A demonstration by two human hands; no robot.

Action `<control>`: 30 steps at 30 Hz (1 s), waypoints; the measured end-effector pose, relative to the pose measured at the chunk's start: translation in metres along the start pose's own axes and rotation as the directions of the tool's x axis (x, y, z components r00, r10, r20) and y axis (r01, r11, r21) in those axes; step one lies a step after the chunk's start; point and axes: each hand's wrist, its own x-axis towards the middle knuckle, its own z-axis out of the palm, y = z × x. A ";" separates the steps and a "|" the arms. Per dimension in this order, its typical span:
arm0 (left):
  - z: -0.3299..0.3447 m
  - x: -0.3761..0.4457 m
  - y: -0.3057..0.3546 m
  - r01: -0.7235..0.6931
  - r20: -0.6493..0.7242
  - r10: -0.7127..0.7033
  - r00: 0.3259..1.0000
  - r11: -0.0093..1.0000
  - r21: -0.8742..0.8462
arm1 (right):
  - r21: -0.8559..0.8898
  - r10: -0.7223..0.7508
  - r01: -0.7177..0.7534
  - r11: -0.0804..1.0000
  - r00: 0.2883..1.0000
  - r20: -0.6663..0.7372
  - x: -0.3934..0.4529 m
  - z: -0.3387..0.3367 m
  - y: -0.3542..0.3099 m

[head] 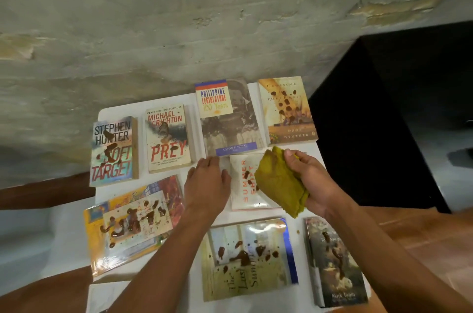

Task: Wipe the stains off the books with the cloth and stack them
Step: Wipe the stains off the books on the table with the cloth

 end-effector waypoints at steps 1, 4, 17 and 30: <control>-0.004 -0.003 0.002 -0.015 -0.056 0.012 0.998 0.998 -0.066 | -0.004 -0.009 0.009 1.000 1.000 -0.010 -0.005 0.001 0.000; -0.010 -0.009 0.003 -0.070 -0.157 0.016 0.987 0.937 -0.343 | 0.004 -0.025 0.025 1.000 1.000 0.004 -0.014 0.004 -0.002; -0.038 -0.049 0.033 0.052 0.154 0.212 0.965 0.420 -0.906 | 0.208 -0.111 0.095 0.973 0.992 0.064 -0.047 0.032 -0.005; -0.049 -0.051 0.029 0.270 0.291 0.118 0.950 0.165 -0.949 | 0.080 -0.088 0.087 0.993 0.996 0.006 -0.068 0.045 0.006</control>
